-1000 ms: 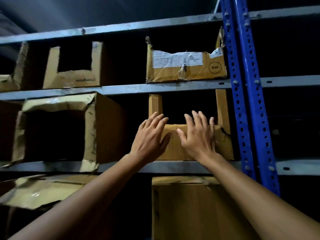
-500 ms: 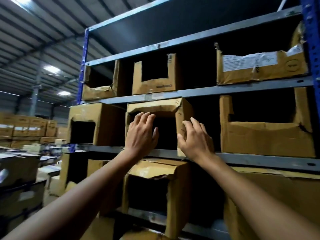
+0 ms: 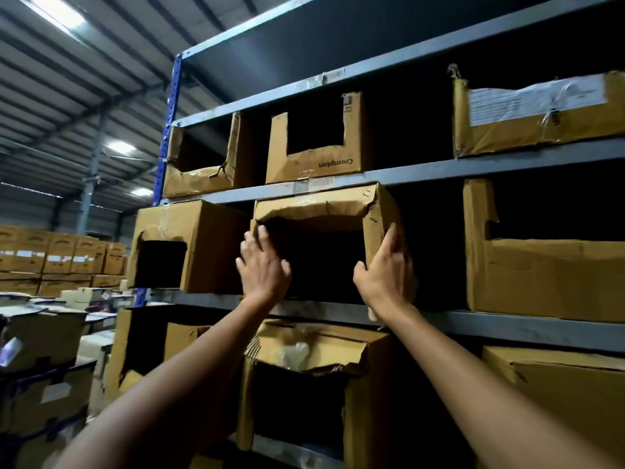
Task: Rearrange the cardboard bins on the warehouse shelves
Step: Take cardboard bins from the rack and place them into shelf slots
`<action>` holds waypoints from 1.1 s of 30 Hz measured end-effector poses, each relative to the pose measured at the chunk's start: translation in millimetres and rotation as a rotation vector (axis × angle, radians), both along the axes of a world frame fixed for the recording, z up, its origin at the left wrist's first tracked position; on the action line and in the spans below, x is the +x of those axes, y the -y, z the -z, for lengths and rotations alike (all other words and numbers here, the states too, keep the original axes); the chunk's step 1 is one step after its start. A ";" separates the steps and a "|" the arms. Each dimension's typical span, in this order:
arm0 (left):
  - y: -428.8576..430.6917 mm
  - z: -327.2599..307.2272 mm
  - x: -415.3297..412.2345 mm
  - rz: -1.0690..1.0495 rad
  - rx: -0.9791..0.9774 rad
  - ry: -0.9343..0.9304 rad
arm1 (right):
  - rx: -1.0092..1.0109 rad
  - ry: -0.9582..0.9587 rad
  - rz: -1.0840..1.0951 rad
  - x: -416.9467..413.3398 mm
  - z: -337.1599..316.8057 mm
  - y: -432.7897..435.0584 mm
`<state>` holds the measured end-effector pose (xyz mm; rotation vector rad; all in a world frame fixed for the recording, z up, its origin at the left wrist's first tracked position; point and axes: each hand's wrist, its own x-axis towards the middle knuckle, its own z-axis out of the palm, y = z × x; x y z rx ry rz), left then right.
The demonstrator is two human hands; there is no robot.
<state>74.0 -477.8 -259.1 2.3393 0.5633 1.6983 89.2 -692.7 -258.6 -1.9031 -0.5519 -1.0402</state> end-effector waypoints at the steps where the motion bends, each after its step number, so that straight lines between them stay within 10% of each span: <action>1: -5.5 -1.9 8.9 0.050 -0.128 0.042 | 0.047 -0.050 -0.047 4.4 -2.1 -2.3; 7: -27.6 -16.1 25.8 0.238 -0.620 0.174 | 0.012 -0.003 0.013 13.9 -5.9 -17.6; 33: 45.4 -14.3 -264.1 0.157 -0.547 0.378 | 0.057 0.097 -0.079 -218.1 9.4 70.6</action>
